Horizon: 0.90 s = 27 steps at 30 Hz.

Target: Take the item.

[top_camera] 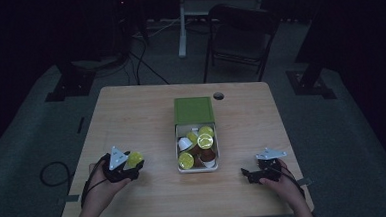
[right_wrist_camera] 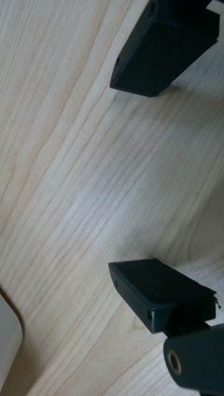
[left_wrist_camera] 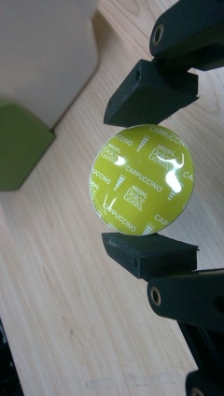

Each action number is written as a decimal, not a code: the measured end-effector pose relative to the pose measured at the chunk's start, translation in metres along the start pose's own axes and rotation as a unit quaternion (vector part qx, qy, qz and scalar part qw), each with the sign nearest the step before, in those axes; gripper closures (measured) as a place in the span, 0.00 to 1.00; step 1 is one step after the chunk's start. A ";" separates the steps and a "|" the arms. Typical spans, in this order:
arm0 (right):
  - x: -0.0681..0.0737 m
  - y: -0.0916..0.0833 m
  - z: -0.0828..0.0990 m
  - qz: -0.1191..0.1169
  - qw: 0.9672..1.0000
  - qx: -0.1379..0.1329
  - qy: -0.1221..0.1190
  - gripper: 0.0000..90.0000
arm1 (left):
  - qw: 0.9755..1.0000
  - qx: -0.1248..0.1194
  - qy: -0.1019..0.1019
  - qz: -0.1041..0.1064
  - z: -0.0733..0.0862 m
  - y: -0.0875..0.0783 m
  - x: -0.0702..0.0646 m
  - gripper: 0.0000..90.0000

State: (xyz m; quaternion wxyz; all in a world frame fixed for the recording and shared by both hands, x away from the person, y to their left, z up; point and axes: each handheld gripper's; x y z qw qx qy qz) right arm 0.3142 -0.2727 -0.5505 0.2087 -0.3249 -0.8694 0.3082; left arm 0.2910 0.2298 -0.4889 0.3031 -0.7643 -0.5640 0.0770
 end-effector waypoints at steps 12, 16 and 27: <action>0.000 0.000 0.000 0.000 1.000 0.000 0.000 0.12 | 1.000 0.024 -0.005 -0.011 0.021 0.002 0.009 0.43; 0.000 0.000 0.000 0.000 1.000 0.000 0.000 0.12 | 0.999 0.032 -0.005 -0.012 0.028 0.000 0.013 0.43; 0.000 0.000 0.000 0.000 1.000 0.000 0.000 0.12 | 0.999 0.040 -0.014 -0.015 0.041 -0.002 0.020 0.43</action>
Point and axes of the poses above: each handheld gripper's, and its own axes: y roughly forward along the jaws, z roughly out of its underside, x roughly to its left, and after that the axes turned 13 degrees about -z, right-handed
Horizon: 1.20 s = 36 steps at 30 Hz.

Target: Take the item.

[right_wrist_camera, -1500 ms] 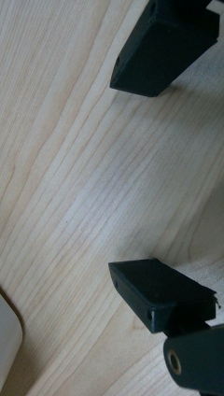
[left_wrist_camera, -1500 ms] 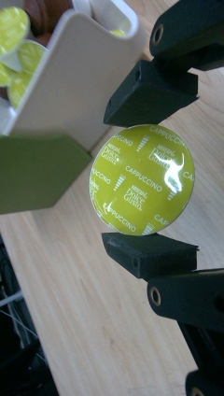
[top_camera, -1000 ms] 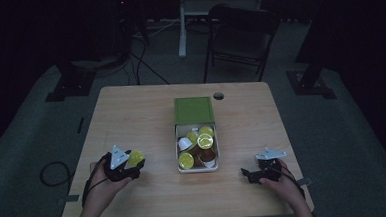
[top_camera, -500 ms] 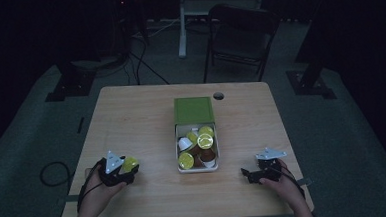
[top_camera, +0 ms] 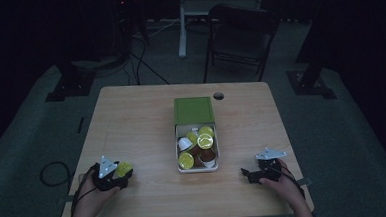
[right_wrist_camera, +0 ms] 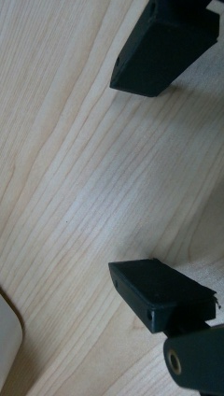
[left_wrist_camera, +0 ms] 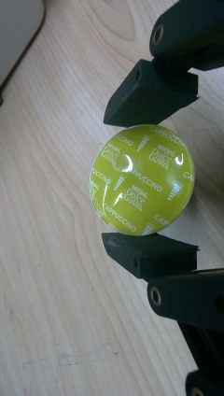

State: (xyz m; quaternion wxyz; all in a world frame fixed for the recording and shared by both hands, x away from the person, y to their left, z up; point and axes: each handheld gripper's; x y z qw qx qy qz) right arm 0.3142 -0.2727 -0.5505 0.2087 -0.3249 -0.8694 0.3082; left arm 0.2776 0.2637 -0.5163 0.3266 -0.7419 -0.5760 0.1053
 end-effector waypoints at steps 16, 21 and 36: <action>0.000 0.000 0.000 0.000 1.000 0.000 0.000 0.12 | 1.000 0.014 -0.002 0.005 0.006 0.005 0.001 0.42; 0.000 0.000 0.000 0.000 1.000 0.000 0.000 0.12 | 1.000 -0.011 -0.004 0.011 0.000 0.001 0.001 0.35; 0.000 0.000 0.000 0.000 1.000 0.000 0.000 0.12 | 0.996 -0.061 0.027 0.054 -0.030 -0.011 -0.020 0.35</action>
Point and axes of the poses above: each handheld gripper's, and its own axes: y roughly forward along the jaws, z roughly out of its underside, x roughly to its left, and after that the axes turned 13 degrees about -z, right-handed
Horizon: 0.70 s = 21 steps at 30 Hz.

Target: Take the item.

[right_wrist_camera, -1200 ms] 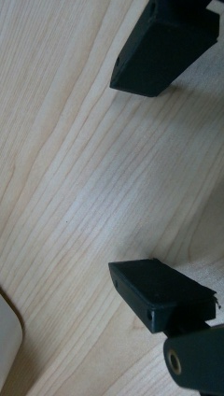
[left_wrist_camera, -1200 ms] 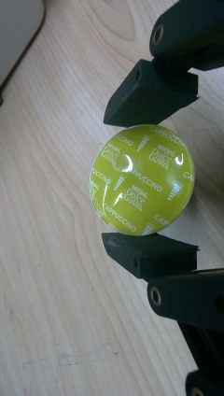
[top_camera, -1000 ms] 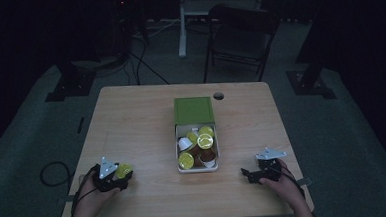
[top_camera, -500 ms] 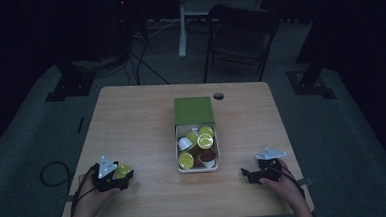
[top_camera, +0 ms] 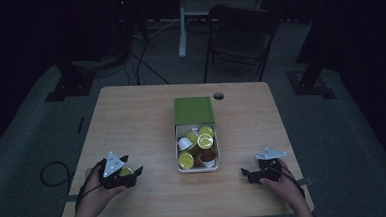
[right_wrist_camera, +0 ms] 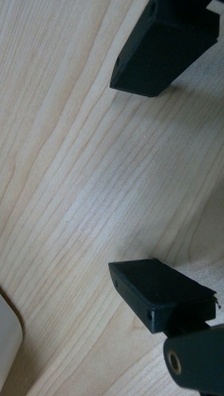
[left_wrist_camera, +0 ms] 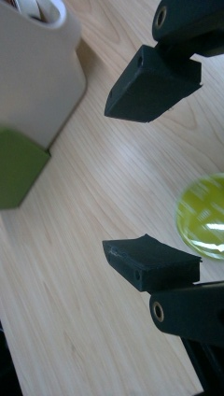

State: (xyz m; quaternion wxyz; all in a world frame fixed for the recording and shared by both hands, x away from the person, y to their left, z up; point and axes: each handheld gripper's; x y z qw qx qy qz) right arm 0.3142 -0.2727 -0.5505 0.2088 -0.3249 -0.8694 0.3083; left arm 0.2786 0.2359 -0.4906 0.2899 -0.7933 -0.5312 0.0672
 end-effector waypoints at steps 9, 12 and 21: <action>0.000 0.000 0.000 0.000 1.000 0.001 0.000 0.12 | 0.999 -0.012 0.009 0.034 -0.012 0.004 -0.015 0.33; 0.000 0.000 0.000 0.000 1.000 0.000 -0.001 0.12 | 0.999 -0.017 0.016 0.048 -0.015 0.006 -0.021 0.32; 0.000 0.000 0.000 0.000 1.000 0.000 0.000 0.12 | 0.994 -0.021 0.056 0.091 -0.018 0.010 -0.041 0.26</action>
Point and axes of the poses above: each handheld gripper's, and its own axes: y roughly forward along the jaws, z roughly out of its underside, x roughly to its left, and after that the axes turned 13 degrees about -z, right-handed
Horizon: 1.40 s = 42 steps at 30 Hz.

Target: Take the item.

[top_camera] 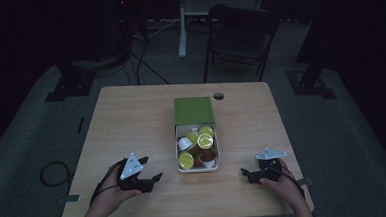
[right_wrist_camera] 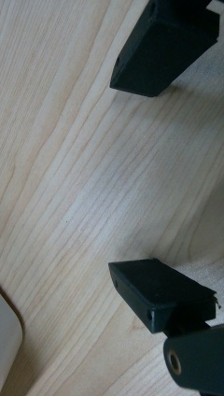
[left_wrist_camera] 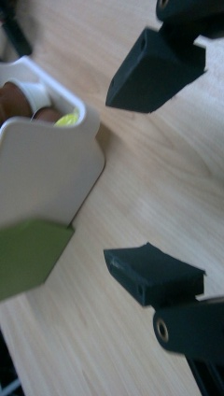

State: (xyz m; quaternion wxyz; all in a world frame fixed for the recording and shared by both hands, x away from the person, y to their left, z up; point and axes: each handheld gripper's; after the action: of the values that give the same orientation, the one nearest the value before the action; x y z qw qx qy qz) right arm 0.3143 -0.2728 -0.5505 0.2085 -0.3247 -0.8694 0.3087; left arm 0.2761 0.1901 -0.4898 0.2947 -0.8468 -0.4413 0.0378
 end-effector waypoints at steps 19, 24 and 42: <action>0.000 0.000 0.000 0.000 1.000 0.000 0.001 0.12 | 0.995 0.026 0.051 0.076 0.005 0.024 -0.038 0.19; 0.000 0.000 0.000 0.000 1.000 0.000 0.000 0.12 | 0.995 0.027 0.048 0.085 0.007 0.029 -0.044 0.17; 0.000 0.000 0.000 0.000 1.000 0.000 0.000 0.12 | 0.994 0.061 0.052 0.075 0.020 0.045 -0.057 0.16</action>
State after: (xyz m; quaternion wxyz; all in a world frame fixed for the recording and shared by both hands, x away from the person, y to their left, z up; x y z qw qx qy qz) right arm 0.3143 -0.2727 -0.5505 0.2087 -0.3249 -0.8694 0.3082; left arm 0.2677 0.1361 -0.5416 0.3651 -0.8584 -0.3577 0.0423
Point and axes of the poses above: each handheld gripper's, and its own axes: y roughly forward along the jaws, z roughly out of its underside, x roughly to its left, and after that the axes turned 13 degrees about -z, right-handed
